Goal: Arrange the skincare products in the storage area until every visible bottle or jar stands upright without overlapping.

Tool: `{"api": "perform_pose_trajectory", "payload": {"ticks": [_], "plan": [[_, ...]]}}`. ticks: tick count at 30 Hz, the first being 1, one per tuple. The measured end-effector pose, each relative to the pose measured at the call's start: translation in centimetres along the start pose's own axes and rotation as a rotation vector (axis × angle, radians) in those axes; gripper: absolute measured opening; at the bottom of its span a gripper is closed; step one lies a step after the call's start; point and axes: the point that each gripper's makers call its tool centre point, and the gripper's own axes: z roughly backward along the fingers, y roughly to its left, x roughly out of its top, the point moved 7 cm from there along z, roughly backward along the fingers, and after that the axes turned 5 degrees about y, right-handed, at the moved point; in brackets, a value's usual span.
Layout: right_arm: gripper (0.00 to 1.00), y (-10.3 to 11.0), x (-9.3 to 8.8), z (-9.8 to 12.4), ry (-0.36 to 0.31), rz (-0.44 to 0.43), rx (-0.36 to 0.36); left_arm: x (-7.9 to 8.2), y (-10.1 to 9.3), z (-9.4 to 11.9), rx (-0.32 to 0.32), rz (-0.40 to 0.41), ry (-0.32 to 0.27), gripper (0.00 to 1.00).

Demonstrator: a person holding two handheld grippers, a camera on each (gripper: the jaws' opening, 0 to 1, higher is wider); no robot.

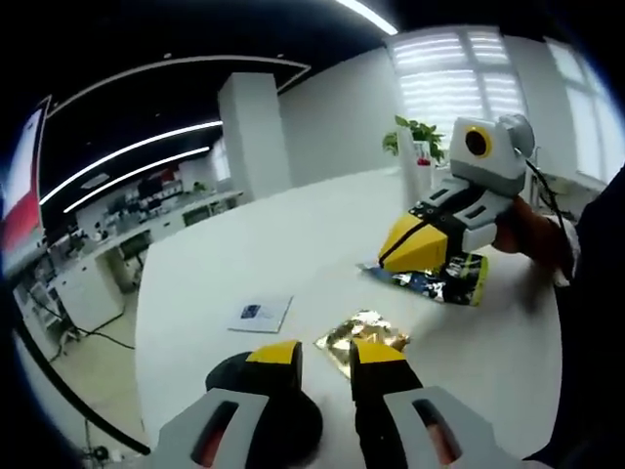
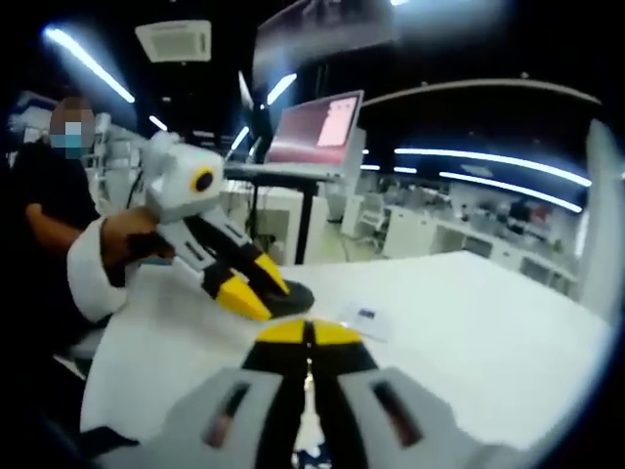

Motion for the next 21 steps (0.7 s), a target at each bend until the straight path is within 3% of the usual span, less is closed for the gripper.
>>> {"api": "perform_pose_trajectory", "payload": {"ticks": [5, 7, 10, 11, 16, 21], "plan": [[0.0, -0.3, -0.5, -0.5, 0.036, 0.041, -0.01, 0.1, -0.8, -0.1, -0.04, -0.018, 0.004, 0.14], [0.01, -0.2, -0.9, -0.7, 0.048, 0.002, 0.008, 0.1, -1.3, -0.4, -0.071, -0.012, 0.02, 0.12], [0.14, -0.7, -1.3, -1.1, 0.073, -0.015, 0.006, -0.3, -2.4, -0.6, -0.156, 0.017, 0.054, 0.04], [0.18, -0.9, -1.7, -1.3, 0.096, -0.032, 0.006, -0.2, -2.4, -0.6, -0.153, 0.022, 0.051, 0.0], [0.25, -0.5, -3.1, -1.4, 0.178, -0.056, 0.01, -0.5, -2.1, -0.4, -0.124, 0.046, 0.103, 0.0], [0.33, -0.3, -3.2, -1.6, 0.193, -0.043, 0.016, -1.3, -1.8, -0.5, -0.095, 0.088, 0.145, 0.0]]}}
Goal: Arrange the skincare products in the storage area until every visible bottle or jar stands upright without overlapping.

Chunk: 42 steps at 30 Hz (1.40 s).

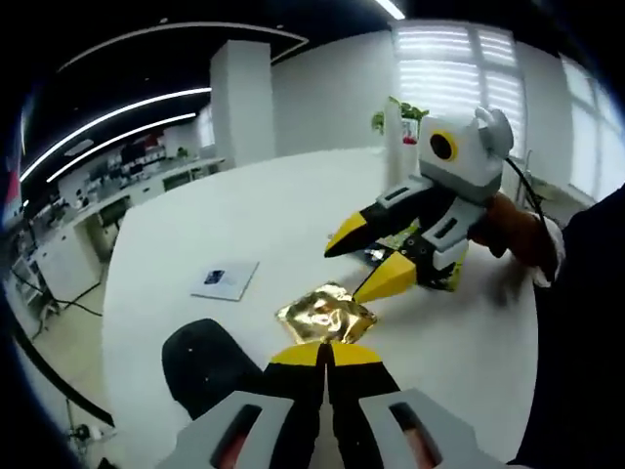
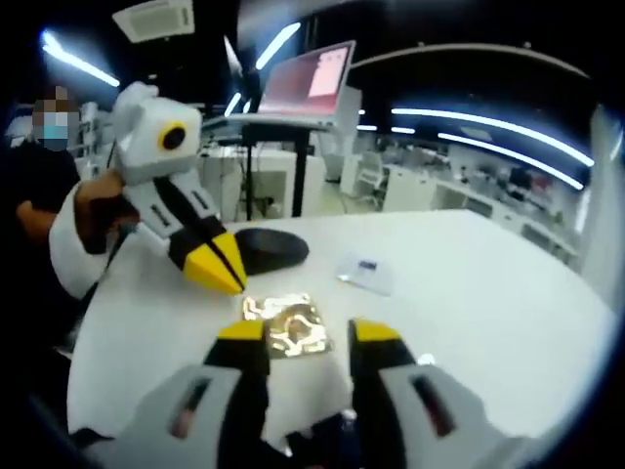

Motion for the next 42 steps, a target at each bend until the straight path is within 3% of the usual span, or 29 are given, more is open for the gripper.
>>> {"api": "perform_pose_trajectory", "payload": {"ticks": [3, 8, 30, 35, 42], "plan": [[0.34, 0.0, -0.2, -0.2, 0.021, 0.006, 0.004, -0.2, -0.3, 0.0, -0.005, 0.011, -0.002, 0.0], [0.38, -0.2, -0.1, 0.0, -0.002, -0.018, 0.009, 0.0, -0.1, -0.1, -0.057, 0.155, -0.022, 0.0], [0.4, 0.0, -0.7, 0.0, 0.014, -0.031, 0.017, -0.1, 0.6, -0.1, -0.042, 0.182, -0.022, 0.0], [0.42, -0.2, -0.8, 0.0, 0.02, -0.031, 0.01, -0.1, -0.9, -0.2, -0.048, 0.154, 0.003, 0.0], [0.46, -0.5, -0.6, 0.4, -0.001, -0.023, 0.006, -0.4, -0.6, 0.1, -0.054, 0.152, -0.003, 0.0]]}}
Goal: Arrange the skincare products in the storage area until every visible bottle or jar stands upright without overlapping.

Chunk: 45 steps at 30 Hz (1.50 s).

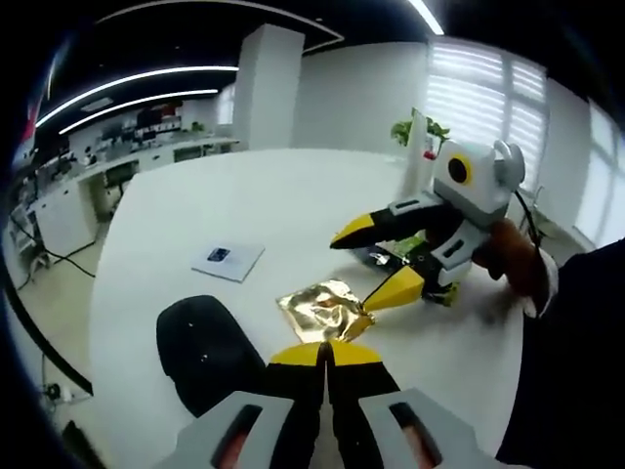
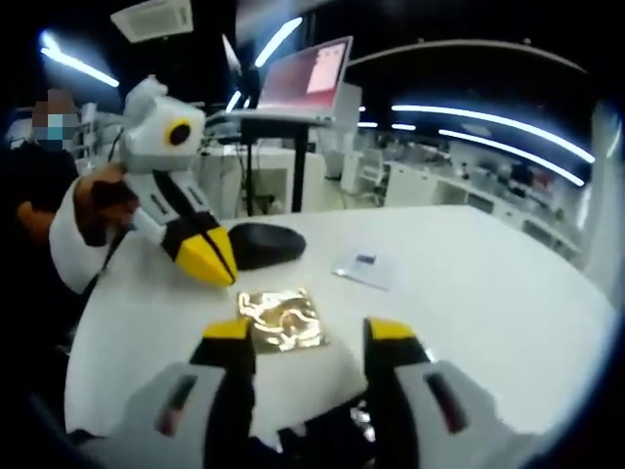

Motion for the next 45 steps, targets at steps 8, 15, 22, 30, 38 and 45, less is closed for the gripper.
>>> {"api": "perform_pose_trajectory", "payload": {"ticks": [8, 15, 22, 30, 38, 45], "plan": [[0.51, 0.4, -0.2, -0.5, 0.009, -0.02, 0.047, 0.2, 0.4, -0.3, -0.01, 0.008, -0.013, 0.0], [0.51, 0.5, -0.5, -0.7, 0.019, -0.029, 0.064, 0.3, 0.6, -0.8, -0.01, -0.008, -0.014, 0.0], [0.51, 0.8, -0.5, -0.7, 0.026, -0.025, 0.078, 0.5, 0.4, -1.8, 0.03, -0.04, -0.006, 0.0], [0.49, 1.1, -0.6, -0.9, 0.035, -0.026, 0.099, 0.0, 0.5, -2.3, 0.03, -0.01, 0.007, 0.0], [0.48, 1.1, -1.0, -1.0, 0.05, -0.058, 0.104, -0.1, 0.2, -2.4, 0.025, 0.024, -0.003, 0.0], [0.41, 1.2, -1.0, -0.8, 0.051, -0.06, 0.111, -0.2, 0.0, -2.4, 0.009, 0.043, -0.017, 0.0]]}}
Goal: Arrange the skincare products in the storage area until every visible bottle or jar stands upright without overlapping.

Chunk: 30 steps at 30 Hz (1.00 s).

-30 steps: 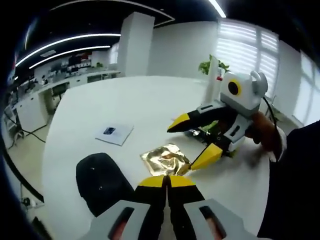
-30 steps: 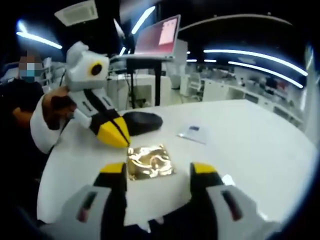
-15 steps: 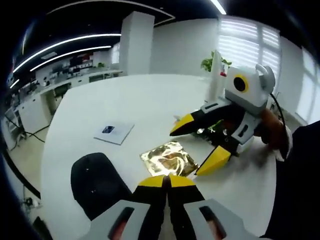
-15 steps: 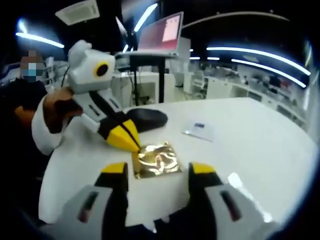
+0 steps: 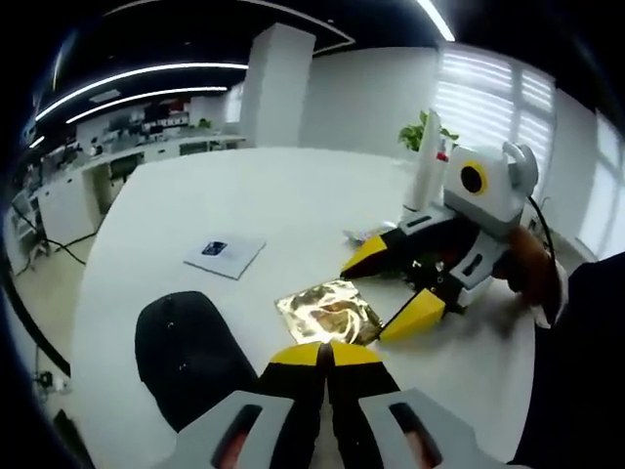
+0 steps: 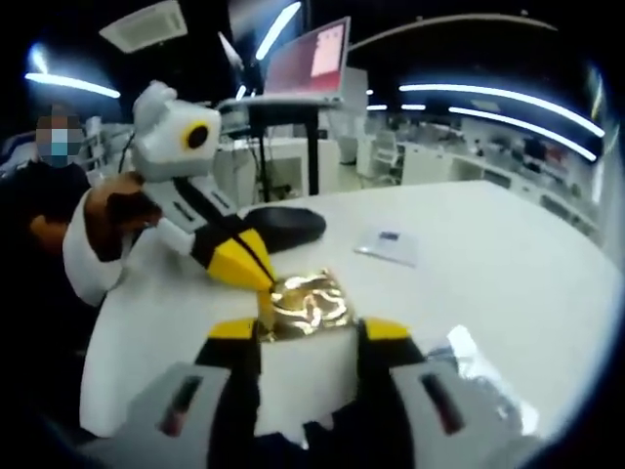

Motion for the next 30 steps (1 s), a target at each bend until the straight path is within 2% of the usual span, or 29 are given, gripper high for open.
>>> {"api": "perform_pose_trajectory", "payload": {"ticks": [5, 7, 10, 12, 23, 26, 30], "plan": [[0.46, 0.6, 0.1, 0.3, -0.028, -0.034, 0.024, 0.4, 0.5, -0.2, -0.011, -0.021, -0.011, 0.0], [0.49, 1.0, 0.4, 0.4, -0.07, -0.075, 0.048, 0.5, 0.3, -0.3, -0.014, -0.024, -0.014, 0.0], [0.47, 1.0, 1.0, 0.8, -0.149, -0.128, 0.065, 0.5, 0.2, -0.3, -0.016, -0.026, -0.016, 0.0], [0.45, 0.7, 1.1, 1.1, -0.16, -0.142, 0.073, 0.4, 0.1, -0.3, -0.018, -0.031, -0.018, 0.0], [0.26, 1.0, 0.8, 0.5, -0.135, -0.153, 0.104, 0.5, -0.1, -0.2, -0.016, -0.036, -0.02, 0.0], [0.26, 0.8, 0.6, 0.4, -0.122, -0.157, 0.099, 0.5, -0.1, -0.2, -0.016, -0.033, -0.022, 0.0], [0.19, 0.6, 0.7, 0.5, -0.125, -0.153, 0.085, 0.5, -0.2, -0.3, -0.012, -0.039, -0.022, 0.0]]}}
